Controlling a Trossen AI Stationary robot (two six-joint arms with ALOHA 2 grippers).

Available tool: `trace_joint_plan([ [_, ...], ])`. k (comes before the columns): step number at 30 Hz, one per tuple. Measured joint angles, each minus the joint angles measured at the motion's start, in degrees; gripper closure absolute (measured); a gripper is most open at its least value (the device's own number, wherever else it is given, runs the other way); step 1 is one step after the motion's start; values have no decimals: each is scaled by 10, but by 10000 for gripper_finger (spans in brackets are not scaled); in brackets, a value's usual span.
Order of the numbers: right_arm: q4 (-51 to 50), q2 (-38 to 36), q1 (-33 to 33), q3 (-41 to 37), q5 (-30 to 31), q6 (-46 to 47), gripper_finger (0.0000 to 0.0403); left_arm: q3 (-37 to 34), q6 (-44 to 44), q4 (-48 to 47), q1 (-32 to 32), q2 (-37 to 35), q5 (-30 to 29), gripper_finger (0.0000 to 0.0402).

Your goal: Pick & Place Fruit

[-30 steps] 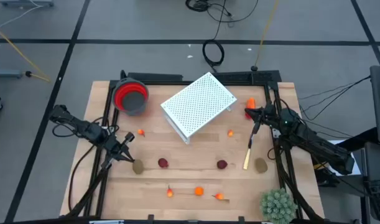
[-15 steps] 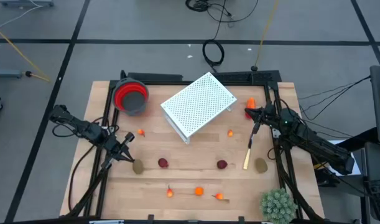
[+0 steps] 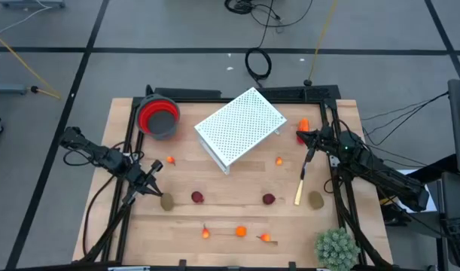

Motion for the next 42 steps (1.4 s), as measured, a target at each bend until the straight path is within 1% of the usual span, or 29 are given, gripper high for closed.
trace_joint_plan([
  [42,7,0,0,0,0,-11,403,0,0,0,0,0,0,394],
])
